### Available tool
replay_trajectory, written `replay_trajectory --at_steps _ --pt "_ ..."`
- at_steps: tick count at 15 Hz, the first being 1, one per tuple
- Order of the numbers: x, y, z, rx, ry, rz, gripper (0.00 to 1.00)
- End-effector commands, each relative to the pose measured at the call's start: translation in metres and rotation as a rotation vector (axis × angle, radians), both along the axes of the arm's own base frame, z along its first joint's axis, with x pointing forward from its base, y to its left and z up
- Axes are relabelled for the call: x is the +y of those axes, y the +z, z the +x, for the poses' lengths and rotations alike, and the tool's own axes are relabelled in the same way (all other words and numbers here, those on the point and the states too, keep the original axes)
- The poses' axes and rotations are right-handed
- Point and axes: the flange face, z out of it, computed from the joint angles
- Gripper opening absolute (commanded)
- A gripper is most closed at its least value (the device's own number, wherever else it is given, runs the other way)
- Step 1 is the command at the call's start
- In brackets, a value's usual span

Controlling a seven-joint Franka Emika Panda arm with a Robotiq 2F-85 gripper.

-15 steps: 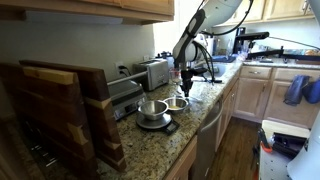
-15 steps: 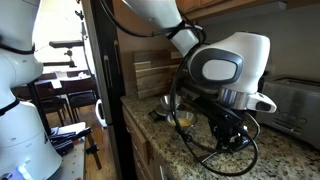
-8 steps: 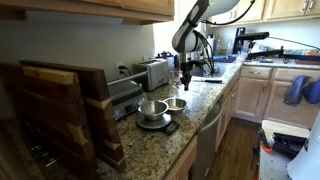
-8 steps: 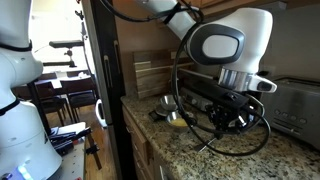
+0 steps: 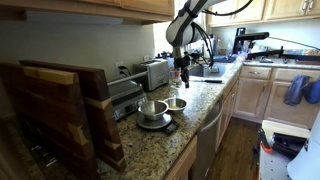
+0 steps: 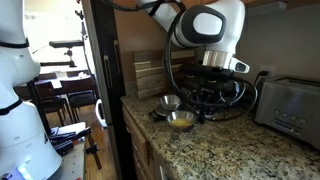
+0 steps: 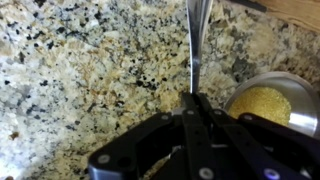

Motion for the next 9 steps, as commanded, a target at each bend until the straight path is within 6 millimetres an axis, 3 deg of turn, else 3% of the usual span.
replay_trajectory --at_steps 1,9 --pt "0.037 0.006 -0.013 0.081 0.083 -0.054 0.05" --pt "0.099 -0.007 -0.013 0.189 0.246 -0.105 0.04"
